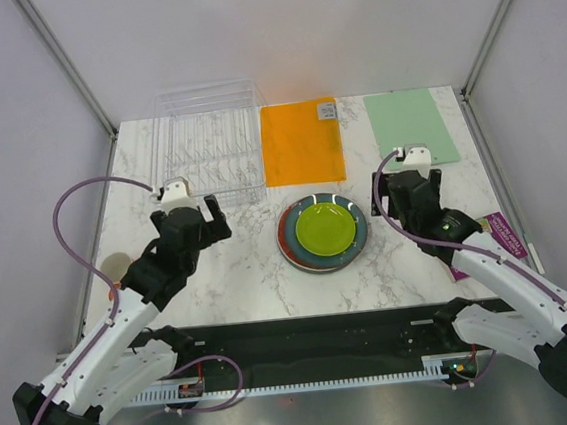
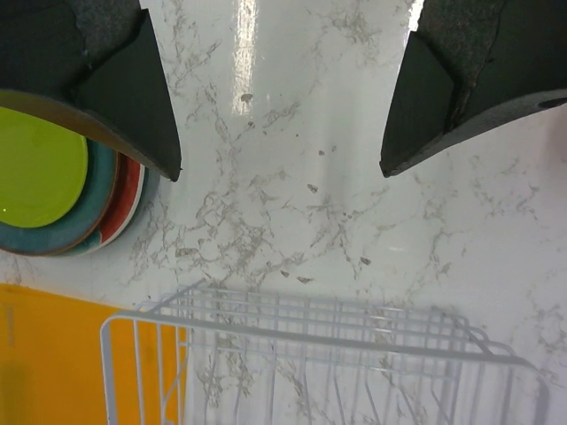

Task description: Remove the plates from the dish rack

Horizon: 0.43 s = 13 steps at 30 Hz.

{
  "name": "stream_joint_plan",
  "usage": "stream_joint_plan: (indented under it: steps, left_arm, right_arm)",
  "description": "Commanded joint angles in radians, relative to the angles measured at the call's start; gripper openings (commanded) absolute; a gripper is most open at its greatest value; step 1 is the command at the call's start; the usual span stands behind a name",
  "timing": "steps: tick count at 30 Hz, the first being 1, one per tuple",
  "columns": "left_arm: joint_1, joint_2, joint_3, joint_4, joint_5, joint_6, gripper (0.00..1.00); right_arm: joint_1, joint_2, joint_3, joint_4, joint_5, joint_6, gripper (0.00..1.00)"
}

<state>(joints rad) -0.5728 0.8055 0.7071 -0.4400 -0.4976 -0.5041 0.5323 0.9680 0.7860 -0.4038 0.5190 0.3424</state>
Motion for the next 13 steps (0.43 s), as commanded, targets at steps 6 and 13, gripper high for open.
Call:
stream_joint_plan:
  steps: [6, 13]
  left_arm:
    - [-0.001, -0.005, 0.068, 0.124, -0.177, 0.229, 1.0]
    - [-0.001, -0.066, -0.058, 0.3, -0.162, 0.309, 1.0]
  right_arm:
    - [-0.002, -0.021, -0.068, 0.181, 0.245, -0.164, 0.98]
    - [-0.003, -0.063, -0.212, 0.396, 0.257, -0.21, 0.98]
